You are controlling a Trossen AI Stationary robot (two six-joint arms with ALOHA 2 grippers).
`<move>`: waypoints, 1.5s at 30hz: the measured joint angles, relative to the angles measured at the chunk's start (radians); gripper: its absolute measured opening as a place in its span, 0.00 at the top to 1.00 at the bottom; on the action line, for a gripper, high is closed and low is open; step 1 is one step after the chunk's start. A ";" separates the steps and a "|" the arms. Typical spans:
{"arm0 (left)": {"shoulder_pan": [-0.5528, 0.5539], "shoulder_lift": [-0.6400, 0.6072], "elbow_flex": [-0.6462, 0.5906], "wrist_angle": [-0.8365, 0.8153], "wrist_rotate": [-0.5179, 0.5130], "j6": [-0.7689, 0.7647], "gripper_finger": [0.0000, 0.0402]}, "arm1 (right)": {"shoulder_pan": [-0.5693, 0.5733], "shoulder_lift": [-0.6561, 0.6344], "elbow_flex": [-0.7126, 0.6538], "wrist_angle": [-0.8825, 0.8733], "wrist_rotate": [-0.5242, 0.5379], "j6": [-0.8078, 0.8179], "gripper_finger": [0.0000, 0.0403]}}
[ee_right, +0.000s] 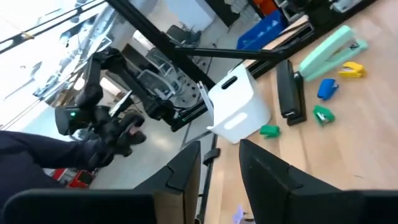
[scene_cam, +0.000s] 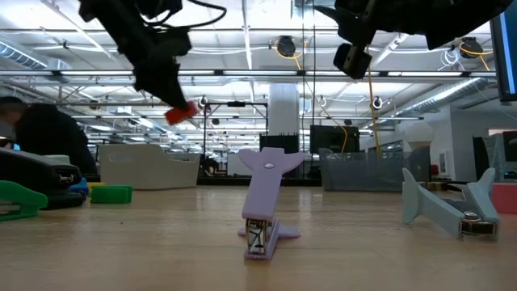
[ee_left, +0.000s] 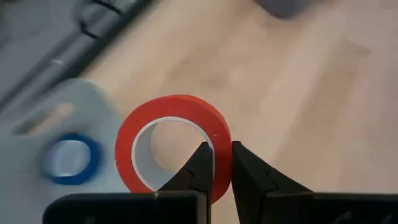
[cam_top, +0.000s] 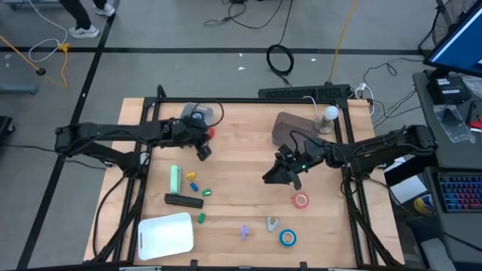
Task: Pick and place Stapler, Stapler remover, tape
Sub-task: Put the orange tape into the gray bin
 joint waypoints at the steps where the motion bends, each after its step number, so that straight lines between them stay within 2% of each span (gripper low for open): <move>1: 0.011 -0.005 0.004 -0.022 -0.028 0.000 0.92 | 0.000 0.002 0.000 -0.001 0.001 0.000 0.75; 4: 0.063 -0.003 0.000 -0.127 -0.066 0.003 0.92 | -0.002 0.000 0.000 -0.003 0.005 0.000 0.76; 9: 0.164 0.040 0.002 -0.176 -0.060 0.048 0.92 | -0.012 0.001 0.000 0.001 0.007 0.003 0.76; 15: 0.286 0.133 0.002 -0.165 0.068 0.148 0.92 | -0.012 0.001 0.000 0.001 0.032 0.001 0.76; 20: 0.355 0.226 0.002 -0.176 0.108 0.190 0.92 | -0.012 0.001 0.000 0.000 0.033 0.000 0.76; 25: 0.387 0.284 0.002 -0.179 0.146 0.219 0.92 | -0.012 0.001 0.000 0.000 0.034 0.000 0.77; 37: 0.409 0.346 0.002 -0.180 0.153 0.239 0.92 | -0.027 0.002 0.000 0.000 0.035 -0.003 0.77; 45: 0.408 0.345 0.002 -0.146 0.145 0.240 0.82 | -0.027 0.002 0.000 0.000 0.035 -0.005 0.77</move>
